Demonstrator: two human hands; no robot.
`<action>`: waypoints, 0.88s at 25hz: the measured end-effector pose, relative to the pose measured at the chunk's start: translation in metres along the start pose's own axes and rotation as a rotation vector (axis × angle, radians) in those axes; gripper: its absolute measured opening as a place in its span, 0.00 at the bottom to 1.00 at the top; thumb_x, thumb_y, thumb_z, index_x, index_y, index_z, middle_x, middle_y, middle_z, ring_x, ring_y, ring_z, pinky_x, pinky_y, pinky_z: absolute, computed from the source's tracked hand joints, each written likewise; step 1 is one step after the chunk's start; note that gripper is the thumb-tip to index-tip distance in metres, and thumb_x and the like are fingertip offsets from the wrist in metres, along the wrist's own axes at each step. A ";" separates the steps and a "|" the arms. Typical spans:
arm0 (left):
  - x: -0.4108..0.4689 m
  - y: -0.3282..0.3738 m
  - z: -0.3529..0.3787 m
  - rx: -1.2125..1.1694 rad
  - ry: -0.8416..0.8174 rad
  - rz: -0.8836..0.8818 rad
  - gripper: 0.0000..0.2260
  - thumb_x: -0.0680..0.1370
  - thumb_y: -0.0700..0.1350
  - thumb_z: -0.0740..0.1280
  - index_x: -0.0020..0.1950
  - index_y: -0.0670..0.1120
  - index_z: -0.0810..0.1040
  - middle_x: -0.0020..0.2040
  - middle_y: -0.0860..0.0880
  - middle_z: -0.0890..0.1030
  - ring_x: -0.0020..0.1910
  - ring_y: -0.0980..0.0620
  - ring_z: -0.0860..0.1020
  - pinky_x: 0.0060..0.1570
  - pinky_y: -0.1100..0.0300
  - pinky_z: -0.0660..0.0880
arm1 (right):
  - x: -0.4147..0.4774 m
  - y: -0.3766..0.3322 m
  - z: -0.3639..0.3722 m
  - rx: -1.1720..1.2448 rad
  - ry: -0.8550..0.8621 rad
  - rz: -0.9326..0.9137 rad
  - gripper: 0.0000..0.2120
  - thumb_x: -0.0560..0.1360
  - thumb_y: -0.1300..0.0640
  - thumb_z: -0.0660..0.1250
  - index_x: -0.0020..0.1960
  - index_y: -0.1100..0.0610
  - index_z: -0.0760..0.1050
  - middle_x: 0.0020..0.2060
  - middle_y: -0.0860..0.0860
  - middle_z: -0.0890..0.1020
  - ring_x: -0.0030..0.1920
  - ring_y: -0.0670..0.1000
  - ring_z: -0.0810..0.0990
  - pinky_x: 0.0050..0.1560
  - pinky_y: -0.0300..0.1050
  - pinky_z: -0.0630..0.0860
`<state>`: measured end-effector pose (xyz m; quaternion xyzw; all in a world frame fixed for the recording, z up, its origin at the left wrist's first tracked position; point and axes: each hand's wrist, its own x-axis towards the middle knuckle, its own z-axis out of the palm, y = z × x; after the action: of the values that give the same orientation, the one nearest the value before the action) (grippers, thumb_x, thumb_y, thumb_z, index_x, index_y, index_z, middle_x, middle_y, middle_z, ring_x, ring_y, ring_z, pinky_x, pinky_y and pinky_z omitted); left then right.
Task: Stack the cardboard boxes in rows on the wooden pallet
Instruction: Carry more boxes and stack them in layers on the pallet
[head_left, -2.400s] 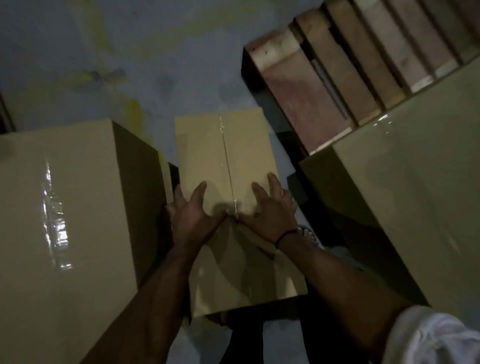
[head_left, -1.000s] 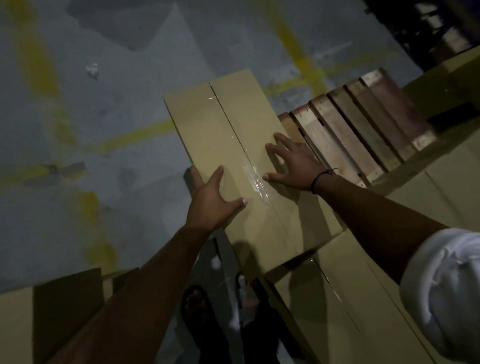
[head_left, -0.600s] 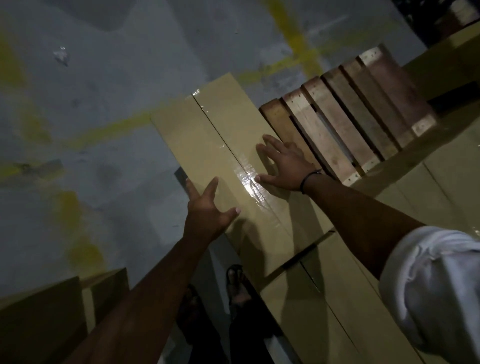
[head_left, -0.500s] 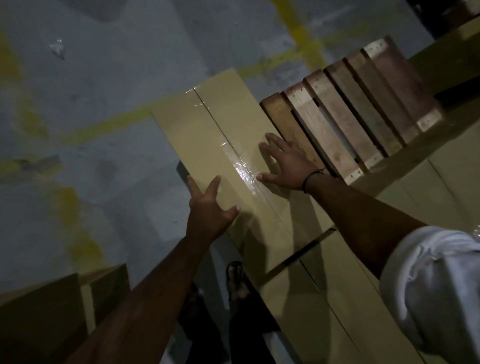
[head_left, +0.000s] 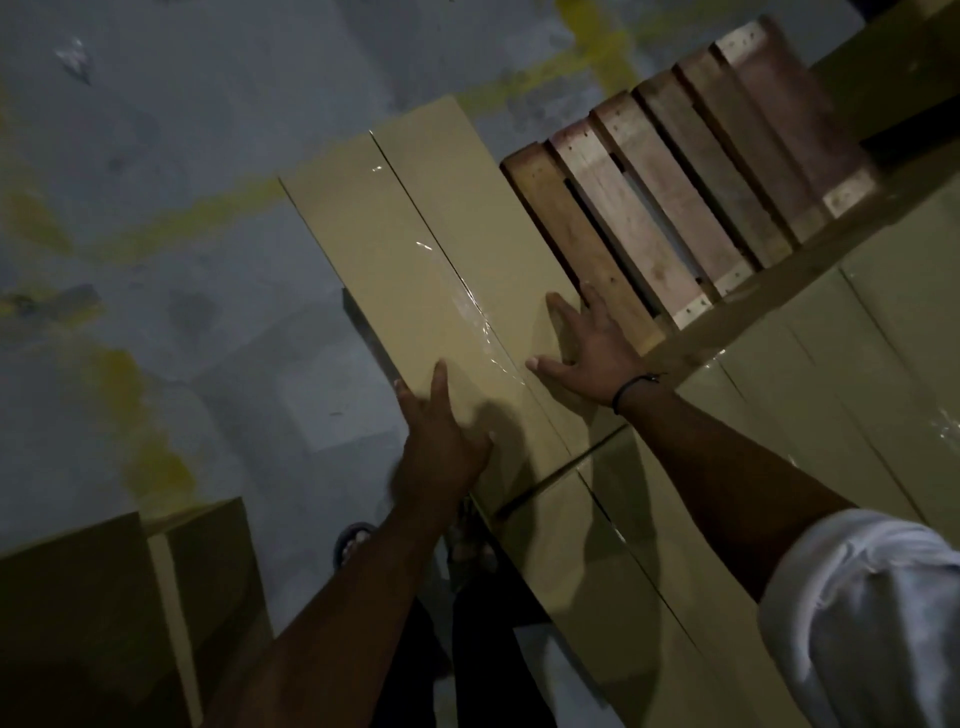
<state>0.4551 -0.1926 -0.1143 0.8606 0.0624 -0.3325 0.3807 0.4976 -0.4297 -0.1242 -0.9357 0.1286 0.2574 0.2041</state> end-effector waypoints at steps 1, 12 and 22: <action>-0.007 -0.002 0.006 -0.012 0.004 0.002 0.49 0.74 0.48 0.77 0.82 0.60 0.44 0.81 0.41 0.38 0.67 0.43 0.75 0.50 0.62 0.68 | -0.009 0.011 0.002 0.042 -0.005 0.012 0.44 0.73 0.36 0.71 0.80 0.39 0.49 0.81 0.50 0.44 0.78 0.62 0.55 0.73 0.61 0.66; -0.059 -0.007 0.043 0.121 -0.040 0.061 0.52 0.75 0.50 0.76 0.82 0.51 0.37 0.81 0.35 0.40 0.72 0.39 0.68 0.52 0.63 0.69 | -0.048 0.042 0.014 0.098 -0.098 -0.002 0.50 0.71 0.41 0.76 0.80 0.37 0.45 0.81 0.50 0.43 0.80 0.60 0.51 0.73 0.58 0.64; -0.070 -0.006 0.053 0.187 -0.090 0.020 0.58 0.72 0.51 0.79 0.81 0.53 0.34 0.78 0.36 0.29 0.72 0.38 0.70 0.52 0.56 0.76 | -0.054 0.047 0.013 0.029 -0.123 -0.024 0.54 0.68 0.41 0.78 0.80 0.36 0.44 0.81 0.49 0.41 0.79 0.61 0.52 0.74 0.60 0.65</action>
<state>0.3710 -0.2147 -0.1008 0.8772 0.0055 -0.3712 0.3045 0.4307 -0.4587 -0.1202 -0.9165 0.1085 0.3101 0.2283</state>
